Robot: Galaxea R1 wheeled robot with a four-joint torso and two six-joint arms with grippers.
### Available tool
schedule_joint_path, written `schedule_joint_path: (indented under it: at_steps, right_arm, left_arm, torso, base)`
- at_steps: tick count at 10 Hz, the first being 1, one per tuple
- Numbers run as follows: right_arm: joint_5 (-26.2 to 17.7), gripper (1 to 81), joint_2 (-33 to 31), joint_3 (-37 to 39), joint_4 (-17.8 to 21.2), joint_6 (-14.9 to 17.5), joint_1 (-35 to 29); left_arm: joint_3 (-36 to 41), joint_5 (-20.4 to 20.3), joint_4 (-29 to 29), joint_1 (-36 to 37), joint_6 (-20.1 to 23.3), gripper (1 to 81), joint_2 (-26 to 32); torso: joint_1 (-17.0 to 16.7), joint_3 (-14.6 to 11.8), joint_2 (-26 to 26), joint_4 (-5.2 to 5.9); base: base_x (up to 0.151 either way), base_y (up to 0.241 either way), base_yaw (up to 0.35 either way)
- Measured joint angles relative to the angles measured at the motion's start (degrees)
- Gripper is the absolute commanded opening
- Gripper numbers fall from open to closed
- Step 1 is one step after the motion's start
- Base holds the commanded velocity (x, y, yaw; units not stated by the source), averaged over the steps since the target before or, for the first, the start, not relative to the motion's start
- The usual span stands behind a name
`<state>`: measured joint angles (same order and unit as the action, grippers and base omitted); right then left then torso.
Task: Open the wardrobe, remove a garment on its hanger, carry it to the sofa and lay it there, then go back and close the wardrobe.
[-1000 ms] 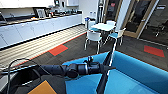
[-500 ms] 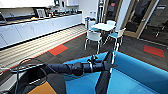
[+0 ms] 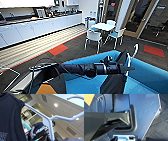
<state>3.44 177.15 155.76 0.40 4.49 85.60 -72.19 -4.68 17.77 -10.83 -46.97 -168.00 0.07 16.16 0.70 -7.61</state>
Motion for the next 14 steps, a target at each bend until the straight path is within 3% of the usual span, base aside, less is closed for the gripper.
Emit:
schedule_joint_path:
  at_steps: [3,5,14]
  right_arm:
    - [0.09,81.1,0.00,0.00,0.01,0.02,-0.22]
    - [0.17,81.1,0.05,0.00,0.01,0.05,-0.74]
    - [0.17,81.1,0.13,0.00,0.01,0.02,-0.85]
  left_arm:
    - [-5.34,1.05,0.00,-0.11,-0.29,1.0,-2.82]
    - [-9.39,1.40,-0.02,-0.44,-0.88,1.0,-3.94]
    - [-35.08,1.27,0.50,-2.29,-0.88,1.0,-9.01]
  torso:
    - [-0.05,4.50,0.00,0.00]
    - [0.02,5.53,-0.04,0.00]
    - [0.02,5.40,-0.04,0.00]
  base:
    - [0.000,0.000,0.000]
    - [0.000,0.000,0.000]
    - [0.000,0.000,0.000]
